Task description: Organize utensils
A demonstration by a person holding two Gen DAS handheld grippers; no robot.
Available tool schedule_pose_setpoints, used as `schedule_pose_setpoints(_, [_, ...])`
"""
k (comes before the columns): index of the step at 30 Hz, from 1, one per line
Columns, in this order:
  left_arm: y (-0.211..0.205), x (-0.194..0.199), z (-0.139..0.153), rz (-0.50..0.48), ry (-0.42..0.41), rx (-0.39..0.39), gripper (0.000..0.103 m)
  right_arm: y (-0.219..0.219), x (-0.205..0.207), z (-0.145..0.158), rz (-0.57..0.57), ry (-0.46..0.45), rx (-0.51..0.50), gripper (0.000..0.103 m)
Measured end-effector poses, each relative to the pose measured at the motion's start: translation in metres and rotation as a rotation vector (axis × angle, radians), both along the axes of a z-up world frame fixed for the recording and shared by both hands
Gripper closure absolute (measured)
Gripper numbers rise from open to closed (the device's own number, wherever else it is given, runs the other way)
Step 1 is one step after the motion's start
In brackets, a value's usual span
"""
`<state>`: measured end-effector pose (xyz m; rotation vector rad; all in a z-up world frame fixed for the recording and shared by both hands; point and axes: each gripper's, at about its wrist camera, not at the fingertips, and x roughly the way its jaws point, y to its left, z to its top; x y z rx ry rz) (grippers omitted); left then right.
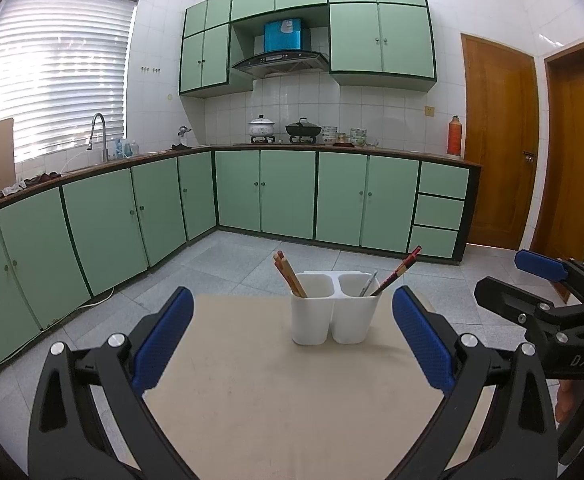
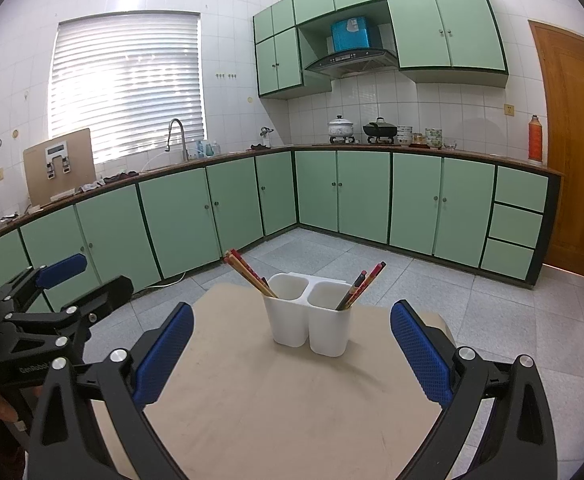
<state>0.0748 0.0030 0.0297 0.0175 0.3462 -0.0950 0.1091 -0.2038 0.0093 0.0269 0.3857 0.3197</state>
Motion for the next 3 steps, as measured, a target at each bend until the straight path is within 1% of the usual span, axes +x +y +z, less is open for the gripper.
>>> schedule_pose_setpoints(3, [0.0001, 0.0002, -0.0004, 0.000, 0.001, 0.000, 0.006, 0.0000, 0.0003, -0.0004, 0.000, 0.001, 0.000, 0.006])
